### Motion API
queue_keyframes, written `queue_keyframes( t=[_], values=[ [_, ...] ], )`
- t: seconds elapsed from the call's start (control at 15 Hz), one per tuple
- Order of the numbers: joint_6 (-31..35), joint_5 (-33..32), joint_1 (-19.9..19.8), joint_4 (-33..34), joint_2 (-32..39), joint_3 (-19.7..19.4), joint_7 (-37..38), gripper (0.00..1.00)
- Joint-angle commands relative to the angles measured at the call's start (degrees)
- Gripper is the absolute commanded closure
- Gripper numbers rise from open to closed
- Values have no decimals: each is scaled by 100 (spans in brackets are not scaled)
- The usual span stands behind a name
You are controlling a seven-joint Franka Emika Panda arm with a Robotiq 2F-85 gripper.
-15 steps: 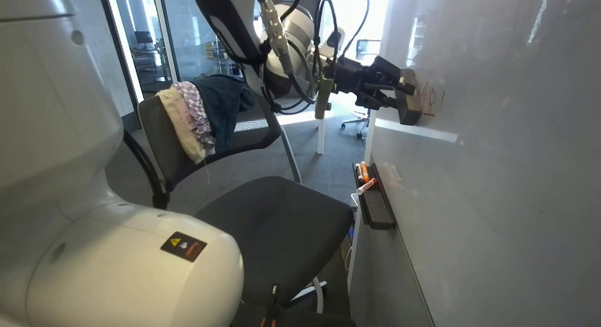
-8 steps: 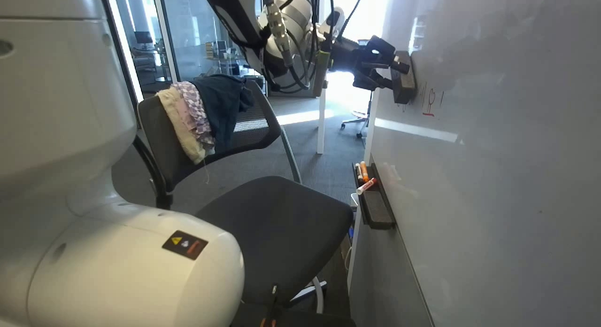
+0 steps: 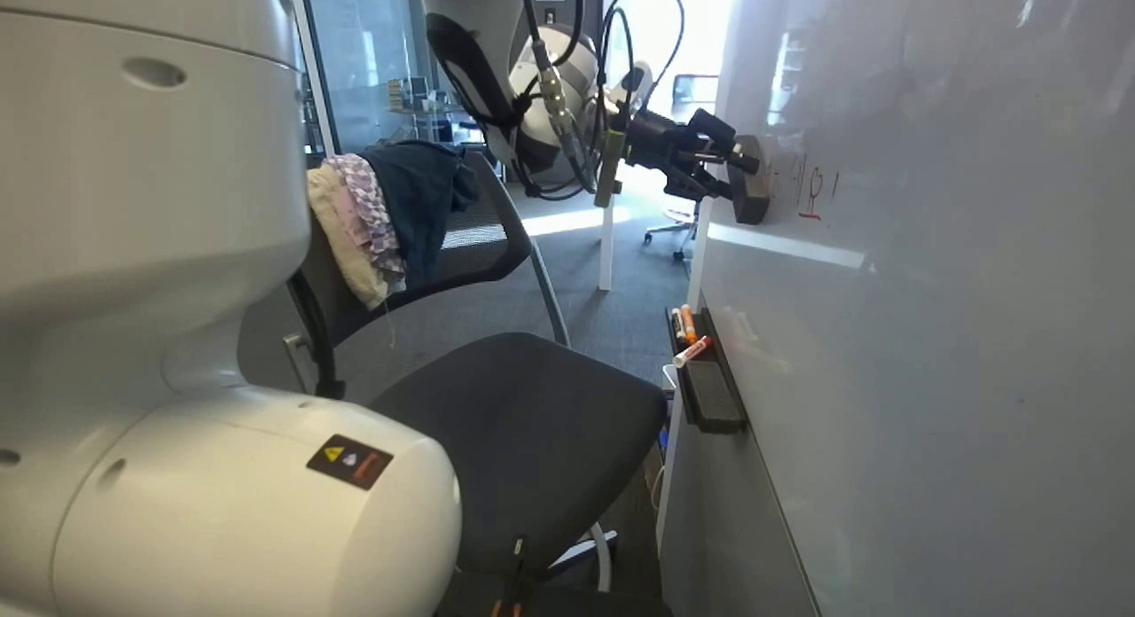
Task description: Use the black eraser to wipe the writings on the whiteboard
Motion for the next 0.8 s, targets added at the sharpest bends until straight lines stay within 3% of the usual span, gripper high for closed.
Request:
queue_keyframes(
  t=[0.0,0.2,0.73],
  values=[
    [88,-648,-3,361,559,-121,913,69],
    [-73,-801,-20,145,499,-146,1491,69],
    [-339,-366,-199,-834,-38,-247,2476,69]
  ],
)
